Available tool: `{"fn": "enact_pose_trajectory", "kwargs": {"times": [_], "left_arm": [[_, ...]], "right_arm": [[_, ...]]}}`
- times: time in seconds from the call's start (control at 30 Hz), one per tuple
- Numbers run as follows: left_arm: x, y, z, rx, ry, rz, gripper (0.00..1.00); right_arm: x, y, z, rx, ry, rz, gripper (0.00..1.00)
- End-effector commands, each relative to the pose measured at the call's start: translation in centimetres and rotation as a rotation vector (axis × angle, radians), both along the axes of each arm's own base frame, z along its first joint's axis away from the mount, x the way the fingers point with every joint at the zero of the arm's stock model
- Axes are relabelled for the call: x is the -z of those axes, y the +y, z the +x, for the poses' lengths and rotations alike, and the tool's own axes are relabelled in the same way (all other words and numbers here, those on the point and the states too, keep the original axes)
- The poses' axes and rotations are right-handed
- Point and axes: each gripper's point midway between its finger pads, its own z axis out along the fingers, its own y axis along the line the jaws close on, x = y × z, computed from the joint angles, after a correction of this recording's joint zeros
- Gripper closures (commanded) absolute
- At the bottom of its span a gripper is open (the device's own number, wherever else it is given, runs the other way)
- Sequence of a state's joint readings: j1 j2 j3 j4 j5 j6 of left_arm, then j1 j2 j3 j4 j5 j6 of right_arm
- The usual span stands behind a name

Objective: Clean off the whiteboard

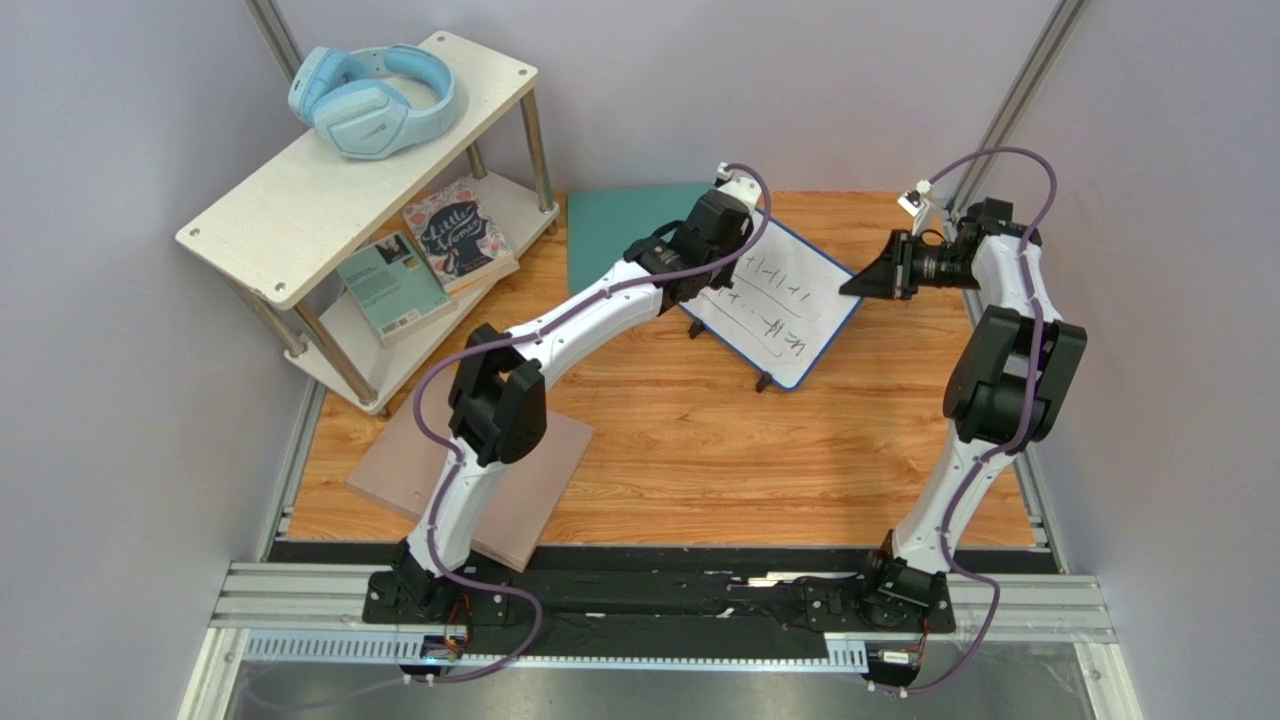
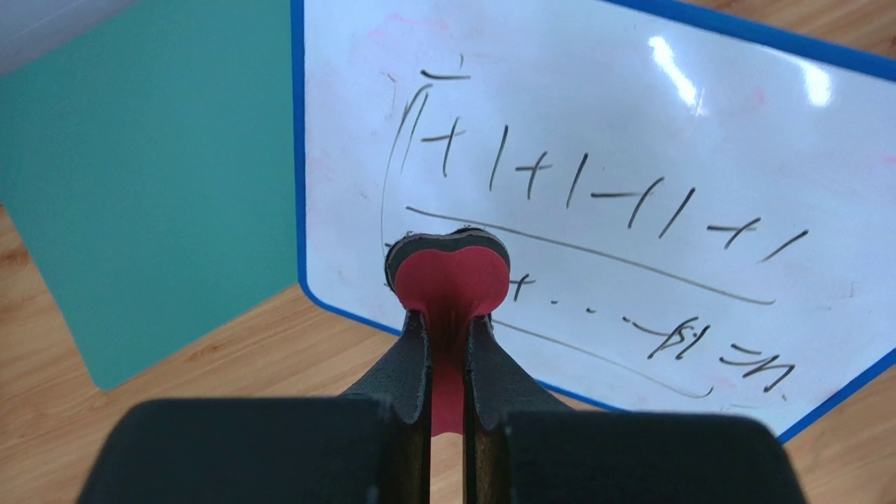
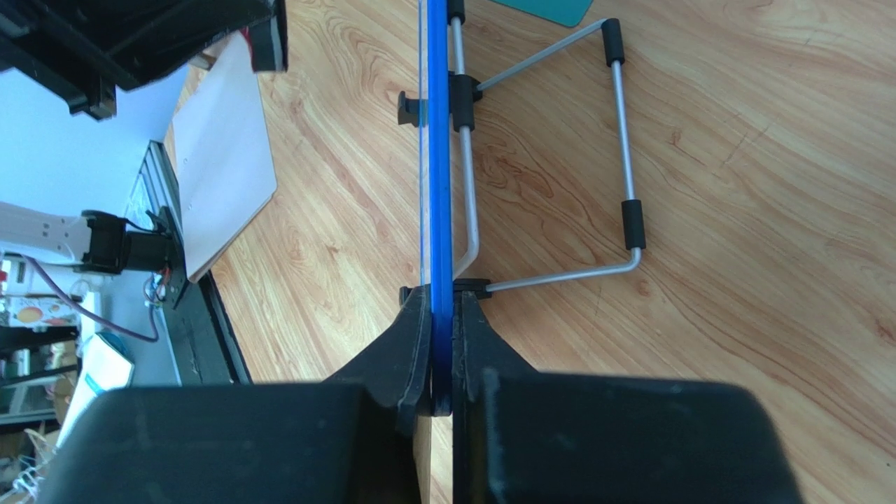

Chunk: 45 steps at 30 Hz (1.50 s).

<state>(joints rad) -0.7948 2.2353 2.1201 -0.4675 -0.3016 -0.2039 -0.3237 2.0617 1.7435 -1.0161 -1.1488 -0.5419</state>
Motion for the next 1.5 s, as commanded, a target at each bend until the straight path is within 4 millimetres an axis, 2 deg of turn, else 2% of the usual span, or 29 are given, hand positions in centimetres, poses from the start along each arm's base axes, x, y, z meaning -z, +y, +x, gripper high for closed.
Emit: {"fn": "enact_pose_trajectory", "kwargs": {"times": [0.0,0.1,0.2,0.3,0.33,0.37,0.4,0.43,0.5,0.6,0.63,0.67,0.7,0.73,0.8,0.83,1.0,1.03,1.17,1.3,1.4,1.47], "left_arm": [[-3.8,-1.5,2.5,-0.042,-0.113,-0.148,1.00],[-4.1,-2.0,3.5,-0.067,-0.152,-0.174,1.00],[-3.6,-2.2,4.6,-0.102,-0.173,-0.181,1.00],[-2.5,-2.8,5.7,-0.118,-0.186,-0.182,1.00],[-1.2,-3.1,6.0,-0.119,-0.179,-0.174,1.00],[-1.7,-3.5,6.4,-0.114,-0.199,-0.186,1.00],[-1.4,-3.8,6.6,-0.112,-0.202,-0.187,1.00],[-0.3,-4.0,6.8,-0.108,-0.194,-0.175,1.00],[0.2,-4.5,6.8,-0.094,-0.185,-0.187,1.00],[1.1,-5.4,6.0,-0.069,-0.150,-0.230,1.00],[0.3,-5.9,5.3,-0.053,-0.154,-0.254,1.00],[1.3,-6.1,5.0,-0.053,-0.147,-0.261,1.00],[1.2,-6.5,4.5,-0.050,-0.145,-0.279,1.00],[0.9,-7.4,3.6,-0.036,-0.145,-0.292,1.00],[1.3,-8.6,2.5,-0.031,-0.126,-0.314,1.00],[1.5,-9.8,1.1,-0.021,-0.116,-0.320,1.00],[2.3,-13.5,-2.3,-0.033,-0.071,-0.409,1.00],[2.6,-14.5,-3.5,-0.025,-0.064,-0.413,1.00],[2.7,-16.6,-5.8,0.015,-0.051,-0.427,1.00],[2.7,-16.8,-6.2,0.008,-0.052,-0.422,1.00],[2.9,-15.4,-4.8,-0.039,-0.083,-0.372,1.00],[2.8,-13.7,-3.2,-0.087,-0.090,-0.355,1.00]], "right_arm": [[2.0,-0.9,-0.6,-0.076,-0.046,-0.129,1.00],[2.4,-0.9,-1.1,-0.097,-0.050,-0.148,1.00],[2.6,-1.0,-1.3,-0.107,-0.052,-0.167,1.00],[2.9,-1.1,-1.4,-0.109,-0.049,-0.178,1.00],[3.0,-1.1,-1.4,-0.111,-0.046,-0.179,1.00],[3.0,-1.1,-1.3,-0.111,-0.046,-0.179,1.00],[3.0,-1.1,-1.3,-0.112,-0.047,-0.177,1.00],[3.0,-1.1,-1.3,-0.111,-0.046,-0.177,1.00],[2.8,-1.1,-1.3,-0.111,-0.050,-0.178,1.00],[2.6,-1.1,-1.4,-0.112,-0.044,-0.176,1.00],[2.6,-1.1,-1.4,-0.113,-0.045,-0.177,1.00],[2.6,-1.1,-1.4,-0.112,-0.045,-0.175,1.00],[2.5,-1.1,-1.5,-0.112,-0.043,-0.176,1.00],[2.5,-1.1,-1.5,-0.113,-0.041,-0.175,1.00],[2.6,-1.0,-1.5,-0.114,-0.037,-0.173,1.00],[2.6,-1.0,-1.5,-0.113,-0.034,-0.169,1.00],[2.5,-1.0,-1.4,-0.108,-0.020,-0.157,1.00],[2.6,-1.0,-1.4,-0.108,-0.018,-0.155,1.00],[2.4,-1.1,-1.3,-0.106,-0.017,-0.162,1.00],[2.3,-1.1,-1.3,-0.105,-0.020,-0.166,1.00],[2.2,-1.1,-1.3,-0.105,-0.019,-0.164,1.00],[2.3,-1.1,-1.4,-0.106,-0.014,-0.164,1.00]]}}
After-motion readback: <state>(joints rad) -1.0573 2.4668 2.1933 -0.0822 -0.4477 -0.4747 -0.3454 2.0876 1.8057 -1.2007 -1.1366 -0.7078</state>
